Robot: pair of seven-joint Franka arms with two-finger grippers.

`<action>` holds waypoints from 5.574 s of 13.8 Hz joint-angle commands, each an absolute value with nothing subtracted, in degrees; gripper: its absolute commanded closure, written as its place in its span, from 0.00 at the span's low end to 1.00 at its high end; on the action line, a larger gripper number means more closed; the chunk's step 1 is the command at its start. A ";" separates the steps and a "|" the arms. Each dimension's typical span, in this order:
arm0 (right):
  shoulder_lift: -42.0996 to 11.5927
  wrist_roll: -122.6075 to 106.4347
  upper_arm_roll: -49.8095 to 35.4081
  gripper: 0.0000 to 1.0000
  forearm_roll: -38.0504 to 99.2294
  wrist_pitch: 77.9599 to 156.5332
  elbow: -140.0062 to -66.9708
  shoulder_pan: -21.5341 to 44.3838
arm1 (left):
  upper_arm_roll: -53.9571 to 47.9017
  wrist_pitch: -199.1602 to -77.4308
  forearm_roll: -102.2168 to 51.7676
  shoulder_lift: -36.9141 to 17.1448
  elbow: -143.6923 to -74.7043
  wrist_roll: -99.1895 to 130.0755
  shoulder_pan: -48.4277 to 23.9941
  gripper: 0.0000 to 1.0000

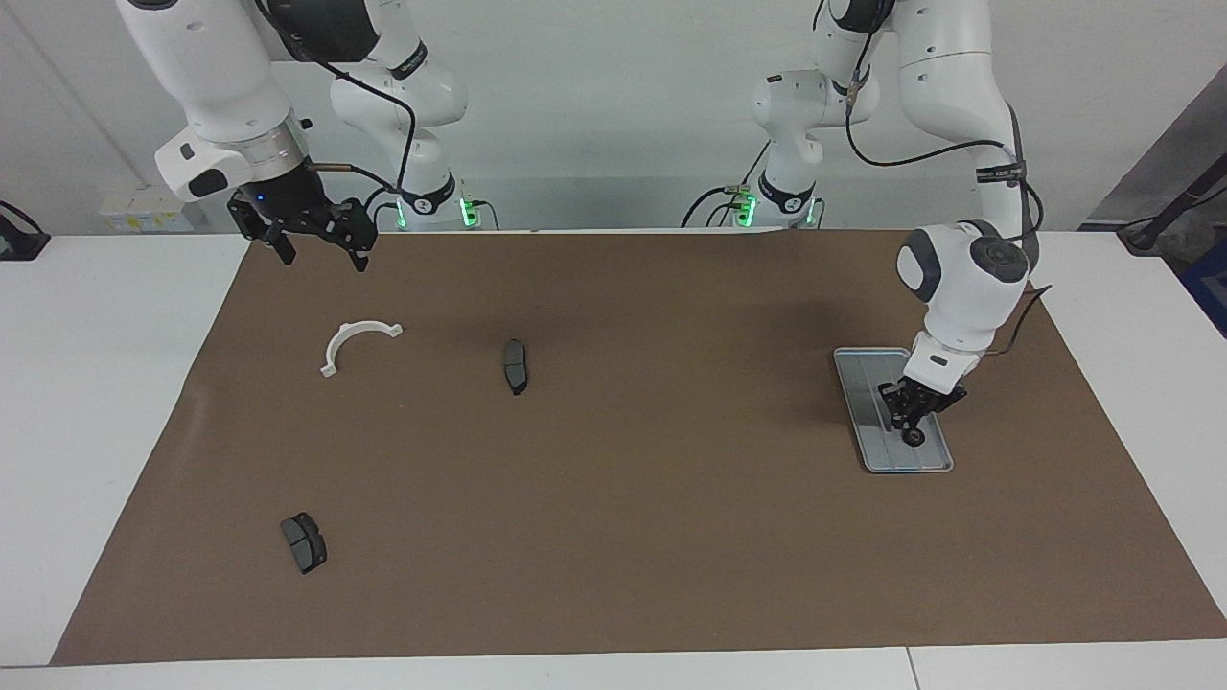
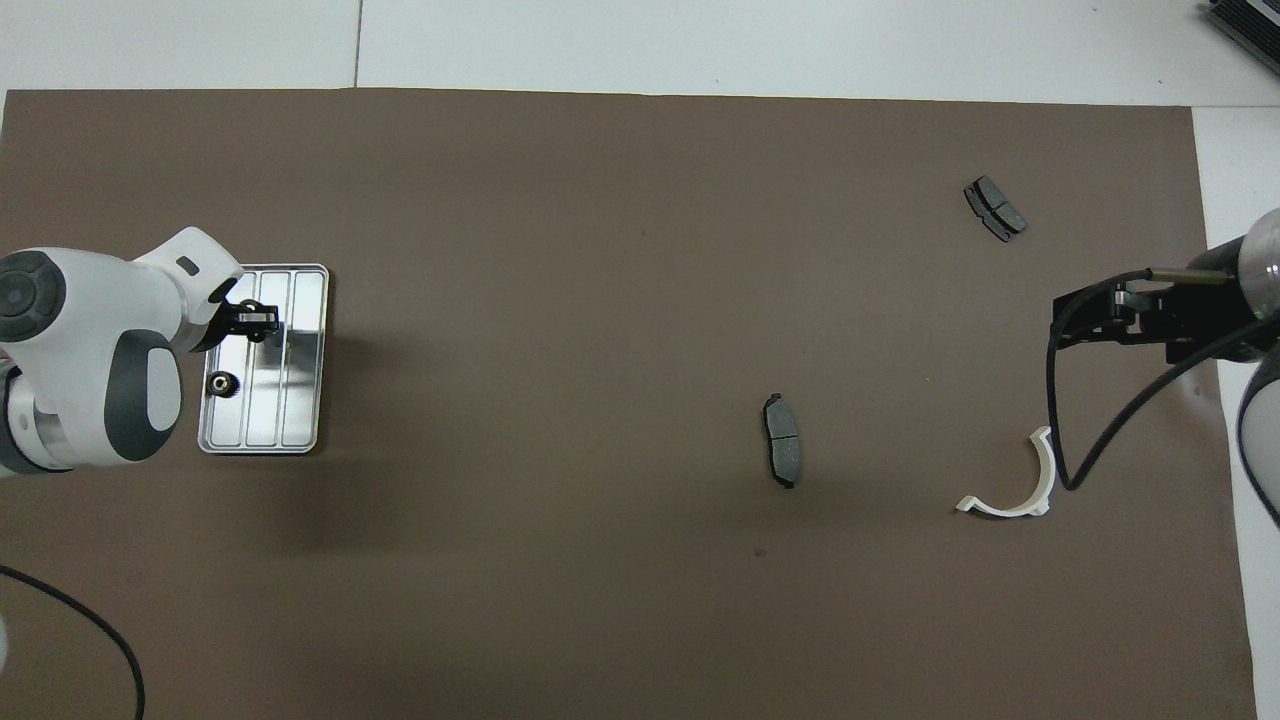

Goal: Place bearing gear from tray to pile

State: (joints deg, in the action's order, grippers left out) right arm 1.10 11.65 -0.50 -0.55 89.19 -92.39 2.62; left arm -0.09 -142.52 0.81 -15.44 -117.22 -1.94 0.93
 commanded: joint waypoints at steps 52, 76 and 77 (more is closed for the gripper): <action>-32.17 48.25 -1.23 0.00 -2.90 138.41 -97.19 37.79 | 0.70 -150.91 0.44 -17.67 -121.47 2.72 1.76 0.65; -31.99 47.46 -1.23 1.00 -2.81 138.95 -96.77 37.62 | 0.44 -146.07 -0.09 -18.98 -113.03 36.12 -20.74 0.85; -31.99 47.46 -1.23 1.00 -2.81 138.96 -96.77 37.70 | 0.44 -146.07 -0.09 -18.98 -113.03 36.12 -20.74 0.85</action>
State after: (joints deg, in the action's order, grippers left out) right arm -32.29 46.79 -0.85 -1.55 138.47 -96.47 37.90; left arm -0.38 -145.41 0.38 -18.86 -113.14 35.91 -20.50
